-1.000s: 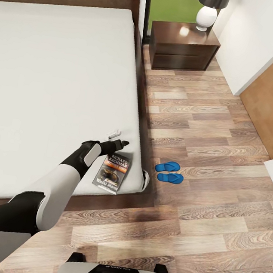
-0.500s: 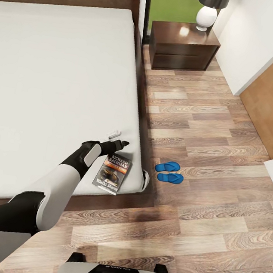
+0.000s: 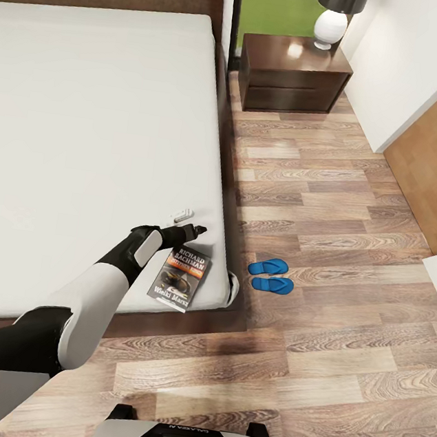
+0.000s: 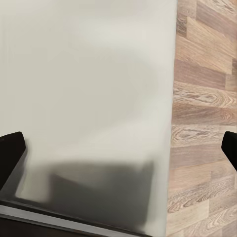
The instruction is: In the bedroom, move the book from the bed onto either nightstand, and place the two sandals side by side next to the bed.
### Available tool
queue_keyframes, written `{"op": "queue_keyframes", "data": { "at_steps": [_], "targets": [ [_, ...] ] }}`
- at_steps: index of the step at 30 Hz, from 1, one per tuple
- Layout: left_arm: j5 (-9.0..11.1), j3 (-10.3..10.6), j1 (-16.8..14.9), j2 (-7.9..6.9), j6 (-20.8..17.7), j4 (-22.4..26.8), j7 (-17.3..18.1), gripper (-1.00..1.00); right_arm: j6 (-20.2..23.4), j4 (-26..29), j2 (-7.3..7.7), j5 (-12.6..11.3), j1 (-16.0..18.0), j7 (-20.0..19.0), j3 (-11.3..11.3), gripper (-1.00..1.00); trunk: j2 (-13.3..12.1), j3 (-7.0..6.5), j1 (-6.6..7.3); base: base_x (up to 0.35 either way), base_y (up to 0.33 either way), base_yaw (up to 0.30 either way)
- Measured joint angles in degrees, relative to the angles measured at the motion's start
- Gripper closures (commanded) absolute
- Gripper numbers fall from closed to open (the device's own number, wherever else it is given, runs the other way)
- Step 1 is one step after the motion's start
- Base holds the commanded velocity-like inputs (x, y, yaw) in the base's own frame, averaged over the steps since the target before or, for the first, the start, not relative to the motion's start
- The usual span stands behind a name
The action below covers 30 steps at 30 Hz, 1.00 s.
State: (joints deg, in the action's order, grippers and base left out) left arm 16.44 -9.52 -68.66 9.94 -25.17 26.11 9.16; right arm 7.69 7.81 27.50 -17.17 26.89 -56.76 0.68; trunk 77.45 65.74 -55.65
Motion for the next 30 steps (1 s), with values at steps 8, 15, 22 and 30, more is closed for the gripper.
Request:
{"op": "queue_keyframes", "data": {
  "at_steps": [8, 15, 22, 30],
  "targets": [
    [-0.51, 0.02, 0.03, 0.0, 0.05, -0.07, -0.15, -1.0, -0.02, -0.01, 0.0, -0.01, 0.0, 0.0, 0.02, -1.0, -0.39, -0.17, 0.21, 0.0, 0.0, 0.0],
    [-0.53, 0.02, 0.04, 0.0, 0.05, -0.07, -0.16, -1.0, -0.02, -0.01, 0.0, -0.02, 0.0, 0.0, 0.03, -1.0, -3.2, -1.42, 1.75, 0.0, 0.0, 0.0],
    [-0.53, 0.02, 0.04, 0.0, 0.05, -0.07, -0.16, -1.0, -0.02, -0.01, 0.0, -0.01, 0.0, 0.0, 0.01, -1.0, -6.01, -2.68, 3.29, 0.0, 0.0, 0.0],
    [-0.53, 0.11, 0.04, 0.0, 0.05, -0.01, -0.16, -1.0, -0.02, -0.01, 0.0, -0.02, 0.0, 0.0, 0.03, -1.0, -9.22, -4.12, 5.04, 0.0, 0.0, 0.0]
  ]
}}
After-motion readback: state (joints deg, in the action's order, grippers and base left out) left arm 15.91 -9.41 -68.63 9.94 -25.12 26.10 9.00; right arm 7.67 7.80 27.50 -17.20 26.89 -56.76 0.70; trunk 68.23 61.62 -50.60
